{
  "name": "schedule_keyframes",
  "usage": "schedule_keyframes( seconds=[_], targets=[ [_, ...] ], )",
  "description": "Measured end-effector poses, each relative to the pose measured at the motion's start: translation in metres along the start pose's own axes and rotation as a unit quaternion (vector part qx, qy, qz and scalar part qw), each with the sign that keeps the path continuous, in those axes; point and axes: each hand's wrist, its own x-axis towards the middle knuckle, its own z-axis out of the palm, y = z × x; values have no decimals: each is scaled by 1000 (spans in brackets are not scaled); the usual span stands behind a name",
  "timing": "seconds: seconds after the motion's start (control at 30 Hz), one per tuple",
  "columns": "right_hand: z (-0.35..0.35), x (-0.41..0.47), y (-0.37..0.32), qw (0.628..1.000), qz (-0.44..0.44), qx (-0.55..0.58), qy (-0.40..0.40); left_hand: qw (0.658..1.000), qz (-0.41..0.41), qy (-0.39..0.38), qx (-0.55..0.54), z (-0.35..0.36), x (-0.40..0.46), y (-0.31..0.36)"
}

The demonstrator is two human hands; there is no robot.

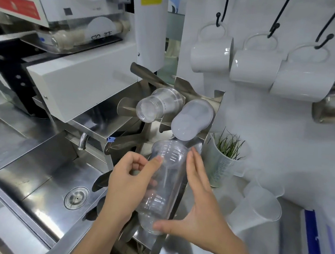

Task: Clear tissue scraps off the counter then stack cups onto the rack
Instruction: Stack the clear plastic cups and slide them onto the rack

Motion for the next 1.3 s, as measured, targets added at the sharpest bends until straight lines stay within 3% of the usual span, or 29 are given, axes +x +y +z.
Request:
schedule_keyframes(
  seconds=[0.3,0.47,0.57,0.7,0.83,1.1,1.3],
  targets=[
    [5,1,0,995,39,70,56,993,66,-89,27,-27,-5,3],
    [6,-4,0,995,50,70,59,974,67,-213,45,-48,1,3],
    [5,-4,-1,995,60,52,55,967,71,-239,51,-54,5,6],
    [3,0,-2,995,75,34,53,970,64,-221,83,-52,9,12],
    [1,8,3,994,80,13,79,980,81,-133,127,-39,9,18],
    [12,17,18,966,45,53,251,980,113,-17,161,-9,20,8],
    [15,24,18,951,31,71,299,974,132,4,185,0,24,5]
  ],
)
